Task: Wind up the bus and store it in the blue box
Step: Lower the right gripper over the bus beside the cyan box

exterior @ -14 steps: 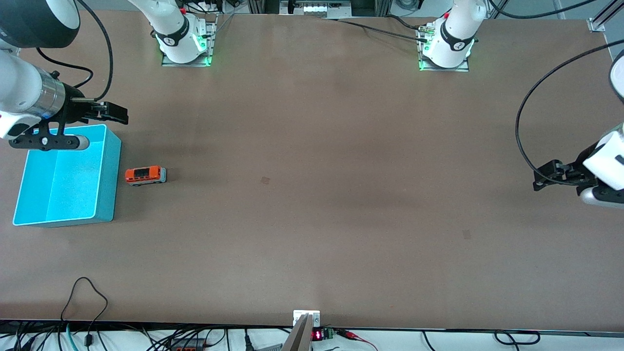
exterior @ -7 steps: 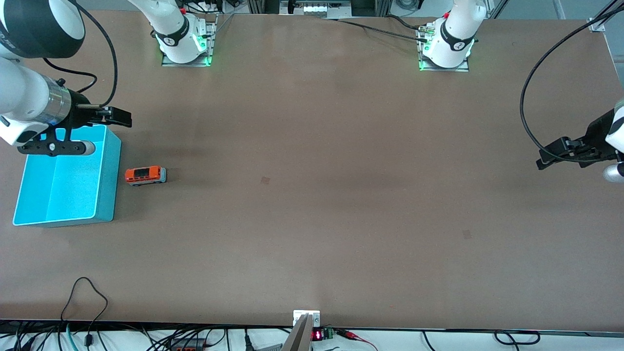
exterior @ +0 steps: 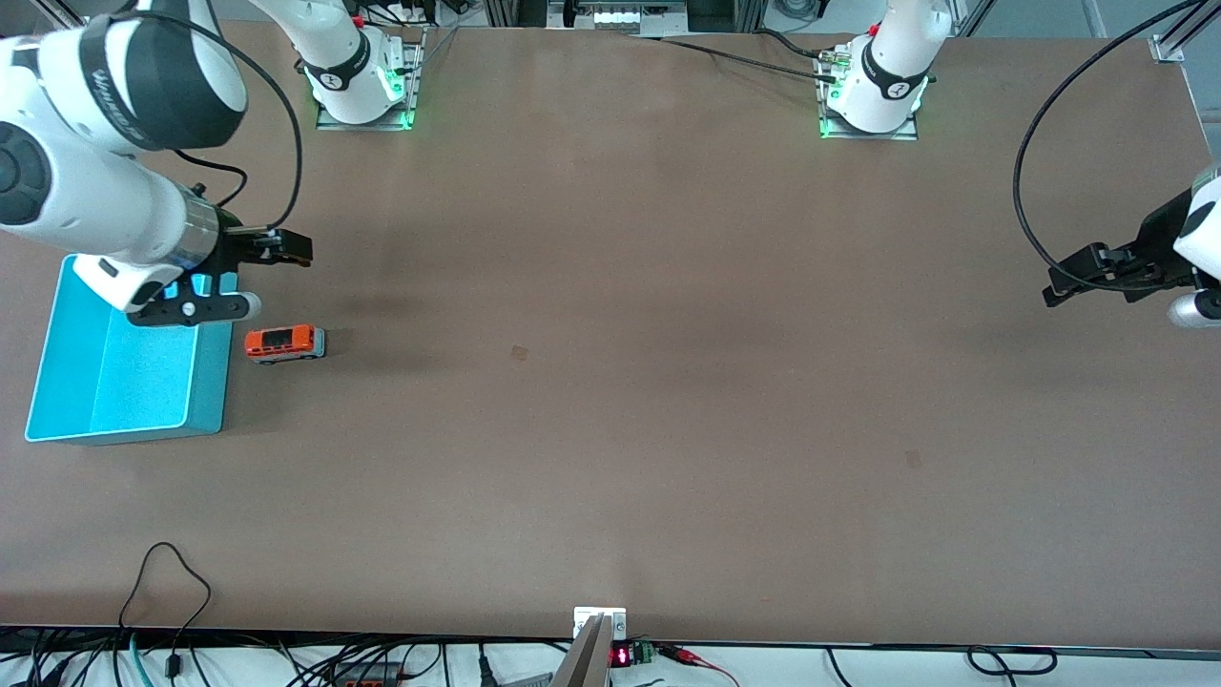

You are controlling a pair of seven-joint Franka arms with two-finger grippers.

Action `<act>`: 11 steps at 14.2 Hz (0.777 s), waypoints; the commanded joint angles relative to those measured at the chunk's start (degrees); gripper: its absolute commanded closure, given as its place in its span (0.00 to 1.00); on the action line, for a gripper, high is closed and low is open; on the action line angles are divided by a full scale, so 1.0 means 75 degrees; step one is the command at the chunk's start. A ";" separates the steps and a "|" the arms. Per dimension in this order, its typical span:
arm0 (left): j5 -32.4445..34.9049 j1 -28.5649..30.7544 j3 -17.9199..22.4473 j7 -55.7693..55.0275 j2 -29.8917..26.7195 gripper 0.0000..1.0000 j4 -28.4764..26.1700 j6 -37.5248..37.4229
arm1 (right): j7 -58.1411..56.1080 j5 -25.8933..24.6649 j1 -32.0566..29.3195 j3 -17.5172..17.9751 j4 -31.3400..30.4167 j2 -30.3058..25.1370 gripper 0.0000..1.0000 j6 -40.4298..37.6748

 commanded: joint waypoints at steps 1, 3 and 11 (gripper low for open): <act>-0.0073 -0.0031 0.0045 -0.0020 -0.0395 0.00 -0.0431 0.0107 | -0.1318 0.0040 -0.1002 0.0746 -0.1299 -0.0757 0.00 0.0813; 0.0113 -0.0101 0.0010 -0.0078 -0.0325 0.00 -0.0256 -0.0151 | -0.2804 -0.0088 -0.1637 0.1334 -0.2189 -0.1097 0.00 0.1446; 0.0056 0.0004 0.0057 0.0132 -0.0360 0.00 -0.0067 -0.0421 | -0.7902 -0.0382 -0.2564 0.1371 -0.4523 -0.1380 0.00 0.4526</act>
